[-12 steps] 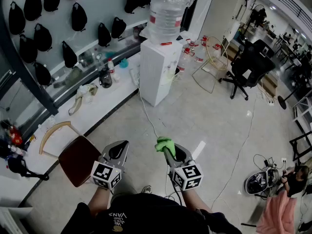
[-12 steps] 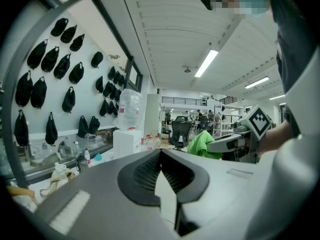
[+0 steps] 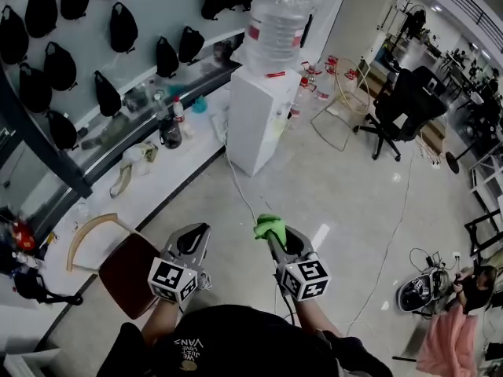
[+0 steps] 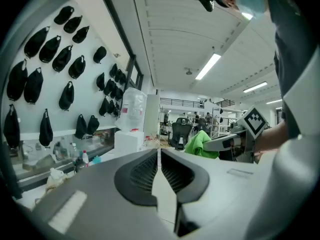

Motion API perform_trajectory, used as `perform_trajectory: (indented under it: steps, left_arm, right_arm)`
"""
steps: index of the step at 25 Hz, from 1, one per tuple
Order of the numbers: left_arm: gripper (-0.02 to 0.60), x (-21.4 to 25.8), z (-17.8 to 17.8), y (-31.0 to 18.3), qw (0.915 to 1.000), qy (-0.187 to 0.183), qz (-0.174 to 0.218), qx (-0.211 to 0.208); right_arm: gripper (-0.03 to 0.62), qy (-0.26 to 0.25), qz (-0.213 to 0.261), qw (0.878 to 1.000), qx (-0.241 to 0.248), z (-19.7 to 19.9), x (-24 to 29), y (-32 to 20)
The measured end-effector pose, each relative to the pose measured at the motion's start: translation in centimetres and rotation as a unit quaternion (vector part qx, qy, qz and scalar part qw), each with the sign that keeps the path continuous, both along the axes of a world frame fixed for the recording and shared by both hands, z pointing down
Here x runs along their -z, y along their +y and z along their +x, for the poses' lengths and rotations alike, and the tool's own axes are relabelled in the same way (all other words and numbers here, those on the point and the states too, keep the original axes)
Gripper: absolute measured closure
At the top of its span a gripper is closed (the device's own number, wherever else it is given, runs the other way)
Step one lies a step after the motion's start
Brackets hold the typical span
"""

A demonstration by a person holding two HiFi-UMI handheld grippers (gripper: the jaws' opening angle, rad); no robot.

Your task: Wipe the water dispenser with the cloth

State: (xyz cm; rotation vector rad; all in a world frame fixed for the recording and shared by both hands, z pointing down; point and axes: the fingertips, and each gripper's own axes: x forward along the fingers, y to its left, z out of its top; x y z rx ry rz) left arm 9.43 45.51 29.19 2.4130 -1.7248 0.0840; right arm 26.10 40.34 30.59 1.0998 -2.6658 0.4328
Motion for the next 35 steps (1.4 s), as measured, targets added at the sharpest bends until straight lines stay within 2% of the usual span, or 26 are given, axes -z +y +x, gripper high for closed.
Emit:
perform_trajectory:
  steps: [7,13,18,25,35]
  left_arm:
    - [0.580,0.5,-8.1,-5.7,0.9996,-0.009,0.001,-0.026]
    - [0.580,0.1,-12.7,-9.8,0.9991,-0.012,-0.005,-0.041]
    - [0.580,-1.3,-13.6,-12.9,0.9987,-0.006,-0.021,-0.046]
    - [0.580,-2.0,-14.3,-19.9,0.9995,-0.003,-0.026,-0.019]
    - [0.580,-2.7,-13.2,-30.2,0.9985,-0.014,-0.037,0.038]
  right_arm:
    - [0.480,-0.009,0.007,0.999,-0.046,-7.3,0.6,-5.6]
    - [0.480,-0.003,0.010,0.997,-0.075,-10.8,0.7,-9.0]
    - [0.480,0.007,0.000,0.997,-0.081,-11.4,-0.4,-12.7]
    - [0.480,0.017,-0.004,0.998,-0.060,-11.9,-1.7,-20.8]
    - [0.480,0.045,-0.021,0.999,0.007,-11.6,-4.6,-32.3]
